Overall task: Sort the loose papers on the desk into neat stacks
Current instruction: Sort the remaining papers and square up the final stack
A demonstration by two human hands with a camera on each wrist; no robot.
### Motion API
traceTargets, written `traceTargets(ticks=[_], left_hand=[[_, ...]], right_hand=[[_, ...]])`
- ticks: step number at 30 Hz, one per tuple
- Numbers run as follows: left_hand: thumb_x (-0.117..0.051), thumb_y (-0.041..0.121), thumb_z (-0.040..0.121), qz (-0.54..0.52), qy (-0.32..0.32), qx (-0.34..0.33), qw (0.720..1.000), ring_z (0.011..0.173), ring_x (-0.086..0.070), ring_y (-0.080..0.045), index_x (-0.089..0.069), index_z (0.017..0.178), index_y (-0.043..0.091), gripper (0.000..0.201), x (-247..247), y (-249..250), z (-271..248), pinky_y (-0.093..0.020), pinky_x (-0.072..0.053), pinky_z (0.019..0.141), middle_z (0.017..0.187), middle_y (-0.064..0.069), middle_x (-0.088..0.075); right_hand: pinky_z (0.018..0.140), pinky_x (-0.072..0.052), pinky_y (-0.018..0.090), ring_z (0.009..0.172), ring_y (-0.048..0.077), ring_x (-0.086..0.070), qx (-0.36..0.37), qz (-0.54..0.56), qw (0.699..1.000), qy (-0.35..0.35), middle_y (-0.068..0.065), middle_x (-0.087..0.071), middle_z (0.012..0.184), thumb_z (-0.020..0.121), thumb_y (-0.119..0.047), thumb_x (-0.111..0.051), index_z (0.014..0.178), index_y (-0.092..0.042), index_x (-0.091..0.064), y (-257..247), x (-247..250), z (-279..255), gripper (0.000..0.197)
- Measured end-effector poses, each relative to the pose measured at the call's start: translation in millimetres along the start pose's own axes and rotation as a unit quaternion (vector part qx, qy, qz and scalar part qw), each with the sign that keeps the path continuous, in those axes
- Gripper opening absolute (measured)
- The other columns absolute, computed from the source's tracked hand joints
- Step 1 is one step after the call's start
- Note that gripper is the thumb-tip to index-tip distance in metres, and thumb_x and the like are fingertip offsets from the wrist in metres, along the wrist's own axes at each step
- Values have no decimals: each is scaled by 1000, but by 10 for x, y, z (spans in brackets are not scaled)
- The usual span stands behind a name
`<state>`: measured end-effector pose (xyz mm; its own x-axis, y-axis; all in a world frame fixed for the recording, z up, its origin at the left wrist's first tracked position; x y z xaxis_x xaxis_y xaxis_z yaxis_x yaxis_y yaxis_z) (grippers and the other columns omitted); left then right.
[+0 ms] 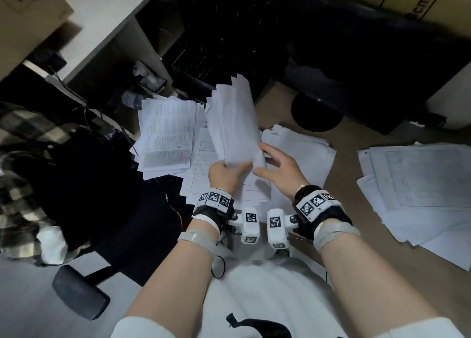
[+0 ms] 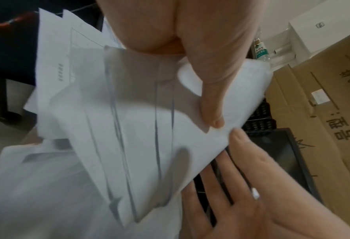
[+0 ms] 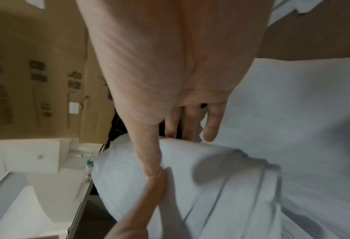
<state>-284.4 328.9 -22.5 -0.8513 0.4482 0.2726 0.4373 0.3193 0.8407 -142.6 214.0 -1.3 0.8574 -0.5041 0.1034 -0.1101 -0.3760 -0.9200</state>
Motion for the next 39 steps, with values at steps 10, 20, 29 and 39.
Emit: traceTargets(ticks=[10, 20, 29, 39], left_hand=[[-48, 52, 98, -156, -110, 53, 980, 97, -69, -26, -69, 92, 16, 42, 213, 293, 294, -44, -56, 90, 106, -10, -73], [-80, 22, 83, -108, -196, -24, 974, 81, -70, -19, -73, 98, 3, 25, 298, 436, 283, -33, -57, 75, 90, -9, -75], [-85, 32, 76, -82, -189, -54, 977, 73, -70, -12, -75, 84, 13, 23, 177, 513, 121, -27, -55, 69, 79, 1, -76], [-78, 24, 85, -97, -150, -57, 982, 79, -72, -19, -74, 92, 6, 20, -166, 436, -96, -33, -58, 76, 88, -8, -77]], right_hand=[[115, -36, 33, 134, 7, -46, 15, 2, 998, 57, -4, -47, 148, 86, 12, -48, 150, -18, -39, -426, -411, 72, 72], [92, -49, 16, 121, 4, -51, 15, 18, 994, 105, -9, -56, 136, 91, 6, -50, 137, -29, -55, -541, -640, -45, 58], [84, -46, 35, 81, 18, -55, -29, 31, 994, 99, 13, -63, 85, 93, -30, -56, 97, 8, -65, -450, -496, -92, 40], [88, -55, 29, 87, 12, -67, 8, 5, 993, 116, 7, -73, 96, 93, -11, -65, 99, -8, -71, -355, 97, -202, 9]])
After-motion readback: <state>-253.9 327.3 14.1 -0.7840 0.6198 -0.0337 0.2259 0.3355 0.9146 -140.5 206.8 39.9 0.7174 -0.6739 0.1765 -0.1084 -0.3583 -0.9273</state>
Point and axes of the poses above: each hand's wrist, its own z-axis towards the middle knuckle, its own x-axis out of the back of the hand, y = z × x, the point moved 10 cm from there along z, towards the middle knuckle
